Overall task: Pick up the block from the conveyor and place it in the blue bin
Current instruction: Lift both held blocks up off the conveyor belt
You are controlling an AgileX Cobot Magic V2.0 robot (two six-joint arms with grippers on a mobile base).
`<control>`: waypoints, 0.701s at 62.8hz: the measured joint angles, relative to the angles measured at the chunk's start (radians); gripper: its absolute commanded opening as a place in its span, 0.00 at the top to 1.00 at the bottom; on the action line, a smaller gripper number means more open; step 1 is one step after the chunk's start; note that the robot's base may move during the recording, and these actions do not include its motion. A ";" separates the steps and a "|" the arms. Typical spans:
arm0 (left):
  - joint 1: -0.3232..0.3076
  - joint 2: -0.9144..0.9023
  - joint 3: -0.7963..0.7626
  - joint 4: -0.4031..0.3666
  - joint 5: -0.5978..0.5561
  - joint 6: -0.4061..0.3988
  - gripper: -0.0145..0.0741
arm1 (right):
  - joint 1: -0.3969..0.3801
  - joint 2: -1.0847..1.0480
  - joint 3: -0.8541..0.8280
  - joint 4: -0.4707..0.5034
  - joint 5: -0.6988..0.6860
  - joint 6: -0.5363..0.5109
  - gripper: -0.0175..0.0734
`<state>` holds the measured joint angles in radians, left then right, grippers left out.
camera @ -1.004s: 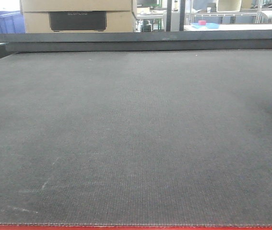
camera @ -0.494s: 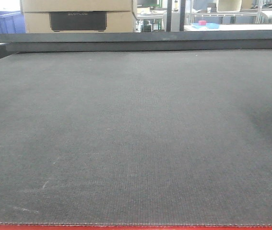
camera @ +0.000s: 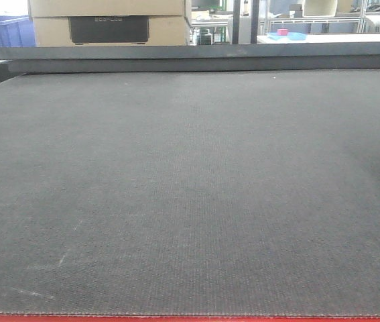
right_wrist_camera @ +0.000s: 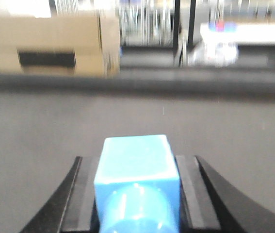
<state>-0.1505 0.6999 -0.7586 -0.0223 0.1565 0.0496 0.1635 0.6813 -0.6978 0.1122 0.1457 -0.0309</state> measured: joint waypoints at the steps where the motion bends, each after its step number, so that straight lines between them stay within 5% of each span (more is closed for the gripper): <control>1: 0.000 -0.004 0.000 0.000 -0.005 0.000 0.96 | 0.000 -0.006 0.000 0.000 -0.006 0.000 0.99; 44: 0.000 -0.025 0.002 0.000 -0.002 0.000 0.96 | 0.000 -0.023 0.000 -0.007 -0.024 -0.002 0.99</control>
<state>-0.1505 0.6749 -0.7569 -0.0223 0.1548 0.0496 0.1635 0.6585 -0.6978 0.1056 0.1215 -0.0332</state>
